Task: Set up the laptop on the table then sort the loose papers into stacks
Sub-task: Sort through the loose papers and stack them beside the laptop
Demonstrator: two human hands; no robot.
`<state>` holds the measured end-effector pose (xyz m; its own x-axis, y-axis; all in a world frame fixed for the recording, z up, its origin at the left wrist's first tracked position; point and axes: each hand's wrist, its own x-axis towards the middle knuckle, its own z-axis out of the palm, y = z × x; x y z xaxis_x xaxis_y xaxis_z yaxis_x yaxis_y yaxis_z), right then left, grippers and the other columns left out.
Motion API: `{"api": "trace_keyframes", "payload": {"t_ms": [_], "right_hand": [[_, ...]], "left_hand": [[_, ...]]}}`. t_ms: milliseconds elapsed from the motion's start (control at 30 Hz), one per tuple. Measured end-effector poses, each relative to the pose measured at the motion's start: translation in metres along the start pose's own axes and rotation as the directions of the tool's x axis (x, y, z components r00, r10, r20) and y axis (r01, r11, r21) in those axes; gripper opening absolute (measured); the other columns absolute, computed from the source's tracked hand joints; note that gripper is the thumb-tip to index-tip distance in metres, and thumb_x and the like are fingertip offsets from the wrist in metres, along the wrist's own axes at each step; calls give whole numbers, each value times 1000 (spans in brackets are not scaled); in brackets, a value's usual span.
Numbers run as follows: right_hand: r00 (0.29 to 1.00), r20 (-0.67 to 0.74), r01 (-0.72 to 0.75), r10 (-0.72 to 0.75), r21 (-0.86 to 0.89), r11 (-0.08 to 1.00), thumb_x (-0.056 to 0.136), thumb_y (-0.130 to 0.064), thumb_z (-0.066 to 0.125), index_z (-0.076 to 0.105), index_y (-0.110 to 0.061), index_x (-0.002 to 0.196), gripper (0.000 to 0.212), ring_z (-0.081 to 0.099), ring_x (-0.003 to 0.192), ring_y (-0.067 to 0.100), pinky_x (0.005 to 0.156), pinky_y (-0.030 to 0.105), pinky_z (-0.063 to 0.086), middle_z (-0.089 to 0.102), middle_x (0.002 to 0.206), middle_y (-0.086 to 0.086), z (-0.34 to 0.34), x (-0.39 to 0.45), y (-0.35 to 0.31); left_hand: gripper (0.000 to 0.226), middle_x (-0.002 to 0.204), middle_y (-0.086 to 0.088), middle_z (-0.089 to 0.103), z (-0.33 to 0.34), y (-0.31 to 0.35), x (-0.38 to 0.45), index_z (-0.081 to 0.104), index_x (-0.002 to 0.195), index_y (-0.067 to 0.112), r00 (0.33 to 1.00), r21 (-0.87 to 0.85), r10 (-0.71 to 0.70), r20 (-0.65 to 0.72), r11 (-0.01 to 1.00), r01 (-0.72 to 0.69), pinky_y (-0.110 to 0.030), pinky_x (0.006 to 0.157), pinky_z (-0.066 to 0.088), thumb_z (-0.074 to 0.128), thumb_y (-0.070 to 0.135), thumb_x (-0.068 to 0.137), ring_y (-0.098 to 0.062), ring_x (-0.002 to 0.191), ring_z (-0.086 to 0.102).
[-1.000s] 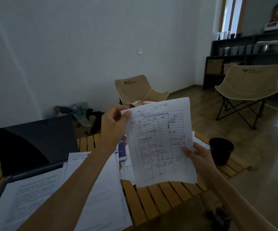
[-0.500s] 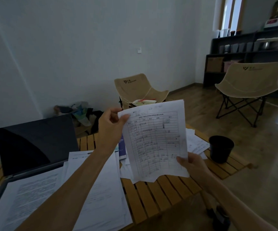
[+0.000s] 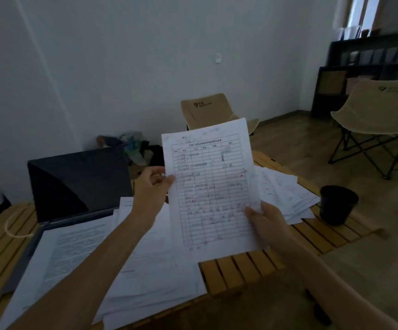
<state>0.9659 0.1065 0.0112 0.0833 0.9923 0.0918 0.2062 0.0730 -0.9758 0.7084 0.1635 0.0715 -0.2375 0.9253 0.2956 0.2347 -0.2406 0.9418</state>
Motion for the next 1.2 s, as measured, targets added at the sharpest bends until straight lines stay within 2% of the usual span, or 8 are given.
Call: {"api": "trace_keyframes", "payload": {"t_ms": [167, 367, 567, 800, 900, 1000, 1100, 1200], "right_hand": [[966, 173, -190, 192, -27, 981, 102, -23, 54, 68, -22, 106, 14, 65, 92, 4, 65, 12, 49, 71, 101, -12, 55, -9, 17], [875, 362, -312, 322, -89, 946, 98, -12, 57, 68, -13, 119, 24, 63, 111, 17, 89, 29, 58, 69, 118, -3, 131, -12, 32], [907, 317, -137, 276, -399, 907, 91, -6, 60, 61, 3, 109, 20, 58, 80, 6, 55, 10, 49, 64, 100, 7, 156, -7, 33], [889, 355, -135, 288, -398, 907, 93, -17, 64, 64, -9, 115, 24, 63, 105, 21, 80, 21, 53, 67, 116, 4, 159, -6, 26], [880, 337, -127, 335, -513, 849, 98, -32, 57, 58, -15, 90, 19, 63, 76, 17, 63, 23, 56, 64, 87, 1, 137, 5, 11], [988, 31, -87, 153, -702, 707, 99, -31, 52, 62, -12, 112, 25, 64, 97, 21, 86, 34, 55, 66, 109, 6, 87, 34, 19], [995, -63, -91, 74, -883, 461, 103, -35, 41, 42, -10, 143, 47, 32, 143, 28, 117, 44, 31, 38, 154, 12, 25, 50, 54], [976, -50, -126, 214, -924, 361, 104, -51, 21, 12, -9, 158, 69, 6, 153, 29, 124, 46, 12, 6, 166, 13, -5, 48, 90]], "left_hand": [[14, 99, -10, 72, -60, -55, -18, 65, 103, 11, 980, 50, -196, -31, 979, 198, -45, 78, 59, 67, 15, 90, -27, 88, 70], [13, 95, 0, 68, -109, -97, -8, 64, 105, 18, 986, 469, -68, -154, 873, 134, -29, 67, 46, 63, 21, 93, -16, 83, 62], [11, 96, -10, 68, -125, -137, 3, 58, 105, 17, 976, 695, -182, -119, 686, 213, -30, 67, 43, 58, 23, 96, -20, 75, 56], [53, 143, -14, 37, -92, -123, -9, 33, 143, 18, 998, 992, -49, 44, 122, -37, -43, 101, 40, 49, 25, 93, -29, 119, 49], [42, 135, -7, 49, -32, -102, -5, 47, 136, 18, 967, 896, 25, 253, 370, -244, -39, 102, 40, 50, 19, 94, -23, 116, 51], [33, 130, -6, 55, 41, -87, -3, 57, 128, 16, 895, 664, -4, 446, 673, -327, -34, 99, 44, 52, 18, 95, -24, 115, 54], [25, 116, -5, 59, 106, -83, 1, 62, 116, 10, 853, 550, -152, 500, 817, -176, -26, 87, 45, 54, 17, 94, -19, 105, 56], [8, 89, -6, 51, 152, -86, 8, 53, 86, 5, 835, 514, -340, 433, 854, 81, -23, 65, 40, 52, 11, 92, -17, 80, 49]]}}
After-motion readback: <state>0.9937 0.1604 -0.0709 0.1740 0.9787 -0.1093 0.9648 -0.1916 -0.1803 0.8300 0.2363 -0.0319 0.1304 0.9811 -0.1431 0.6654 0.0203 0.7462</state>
